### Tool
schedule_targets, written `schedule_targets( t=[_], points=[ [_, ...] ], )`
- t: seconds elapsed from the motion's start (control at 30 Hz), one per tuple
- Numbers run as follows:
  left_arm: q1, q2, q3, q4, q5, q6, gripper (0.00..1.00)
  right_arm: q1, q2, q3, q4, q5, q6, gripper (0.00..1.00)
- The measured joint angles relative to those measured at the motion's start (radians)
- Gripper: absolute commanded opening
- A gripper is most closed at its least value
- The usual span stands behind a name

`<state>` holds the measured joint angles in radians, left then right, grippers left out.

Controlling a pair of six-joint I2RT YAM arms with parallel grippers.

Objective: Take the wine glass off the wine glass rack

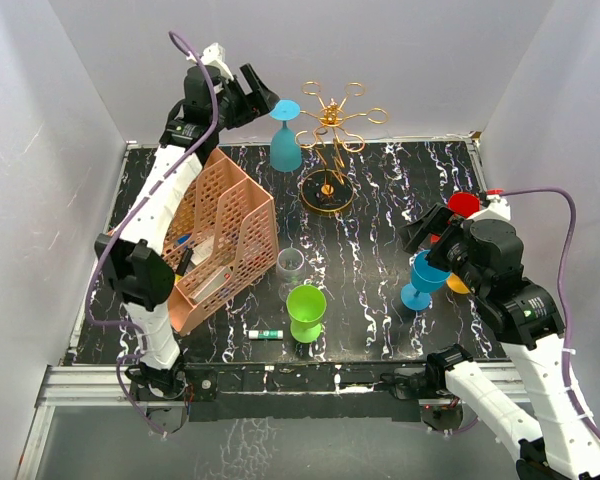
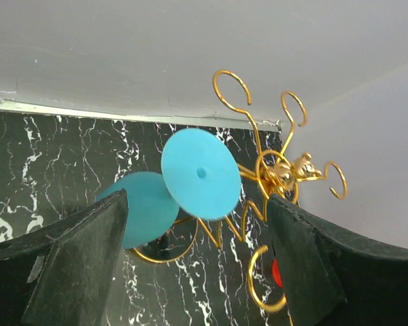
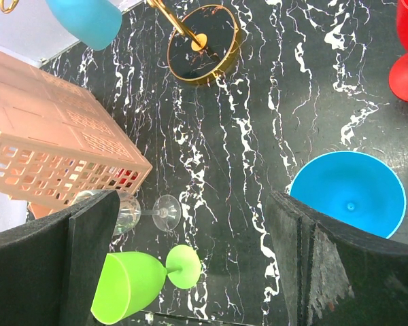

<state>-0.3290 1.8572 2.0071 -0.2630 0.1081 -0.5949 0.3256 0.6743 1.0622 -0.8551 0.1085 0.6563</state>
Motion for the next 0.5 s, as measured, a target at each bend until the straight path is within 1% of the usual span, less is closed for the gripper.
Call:
schedule_targets(
  t=[0.07, 0.2, 0.23, 0.5],
  points=[
    [0.003, 0.054, 0.044, -0.005, 0.004, -0.010, 0.76, 0.000, -0.002, 0.000, 0.000, 0.002, 0.000, 0.99],
    [0.003, 0.136, 0.099, -0.017, 0.023, -0.028, 0.63, 0.000, -0.001, 0.000, 0.000, 0.005, 0.000, 0.98],
    [0.003, 0.151, 0.106, -0.021, 0.030, -0.034, 0.61, 0.000, -0.001, 0.000, 0.000, 0.005, 0.000, 0.98],
    [0.003, 0.183, 0.110, -0.015, 0.086, -0.063, 0.52, 0.000, -0.001, 0.000, 0.000, 0.005, 0.000, 0.98]
  ],
)
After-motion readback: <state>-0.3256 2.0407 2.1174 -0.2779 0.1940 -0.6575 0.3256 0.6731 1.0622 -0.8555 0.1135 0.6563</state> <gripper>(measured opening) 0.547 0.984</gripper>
